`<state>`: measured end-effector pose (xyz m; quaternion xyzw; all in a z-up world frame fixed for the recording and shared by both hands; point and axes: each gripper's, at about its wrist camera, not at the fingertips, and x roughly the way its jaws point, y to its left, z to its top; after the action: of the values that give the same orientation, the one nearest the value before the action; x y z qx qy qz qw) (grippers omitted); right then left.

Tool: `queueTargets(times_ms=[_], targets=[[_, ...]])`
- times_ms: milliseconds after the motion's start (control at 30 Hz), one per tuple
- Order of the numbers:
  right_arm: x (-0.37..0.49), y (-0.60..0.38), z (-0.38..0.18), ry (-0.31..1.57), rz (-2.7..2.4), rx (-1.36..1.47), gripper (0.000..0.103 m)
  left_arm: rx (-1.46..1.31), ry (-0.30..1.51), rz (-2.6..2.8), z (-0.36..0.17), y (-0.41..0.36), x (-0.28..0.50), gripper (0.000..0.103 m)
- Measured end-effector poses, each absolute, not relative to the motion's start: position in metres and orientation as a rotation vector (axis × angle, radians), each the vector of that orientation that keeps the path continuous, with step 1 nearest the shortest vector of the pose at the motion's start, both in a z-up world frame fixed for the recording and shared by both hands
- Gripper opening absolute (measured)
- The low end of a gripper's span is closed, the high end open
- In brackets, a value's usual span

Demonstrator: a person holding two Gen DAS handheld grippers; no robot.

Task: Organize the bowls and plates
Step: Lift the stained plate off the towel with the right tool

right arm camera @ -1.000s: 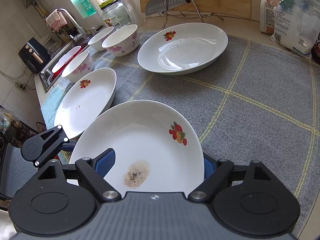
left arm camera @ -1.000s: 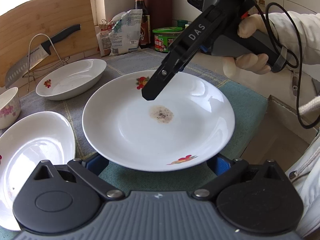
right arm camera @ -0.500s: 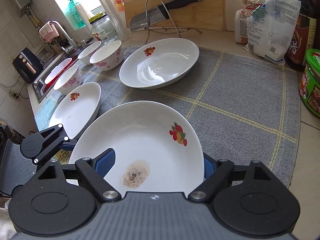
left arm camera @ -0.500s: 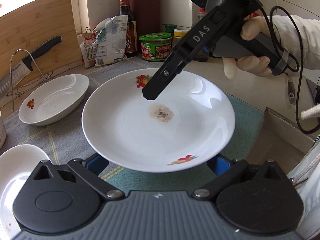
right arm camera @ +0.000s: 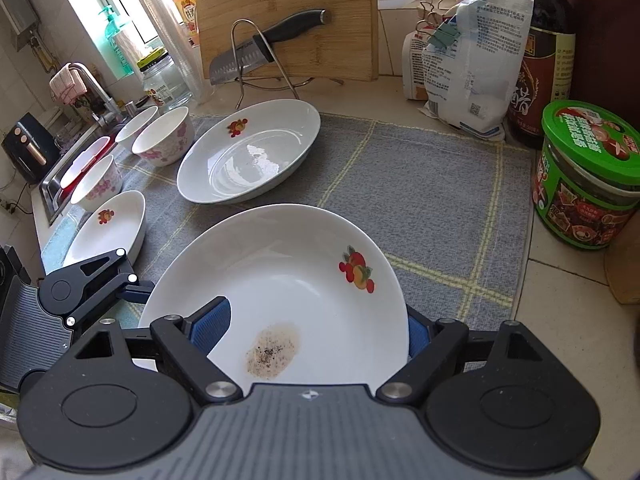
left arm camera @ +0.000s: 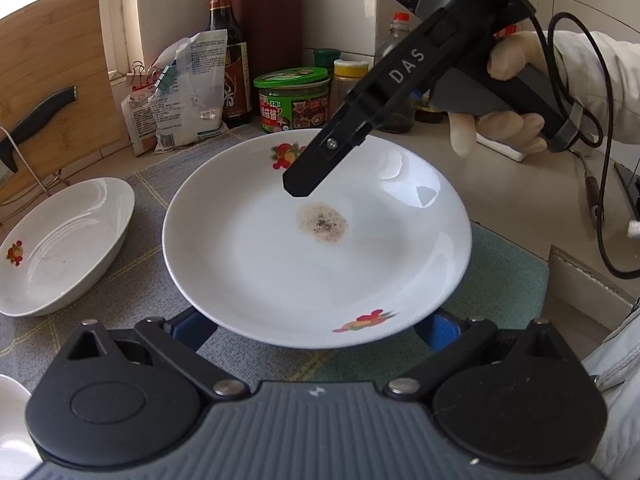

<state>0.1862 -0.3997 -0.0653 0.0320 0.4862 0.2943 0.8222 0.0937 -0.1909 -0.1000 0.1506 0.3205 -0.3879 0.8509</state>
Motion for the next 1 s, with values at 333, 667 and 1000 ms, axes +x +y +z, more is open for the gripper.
queueTargets(times_ms=[333,667,1000], targets=[[0.205,-0.414,-0.075,1.027,0.604,0.062,0.091,0.319,0.700,-0.810,-0.107,-0.214,0.114,0.102],[0.220,-0.423,-0.083,1.026,0.581,0.050,0.091,0.313,0.709,-0.798,-0.109,-0.227,0.127,0.102],[0.226,-0.425,-0.091,1.040,0.567,0.031,0.091,0.323,0.723,-0.797,-0.114,-0.234,0.134,0.102]])
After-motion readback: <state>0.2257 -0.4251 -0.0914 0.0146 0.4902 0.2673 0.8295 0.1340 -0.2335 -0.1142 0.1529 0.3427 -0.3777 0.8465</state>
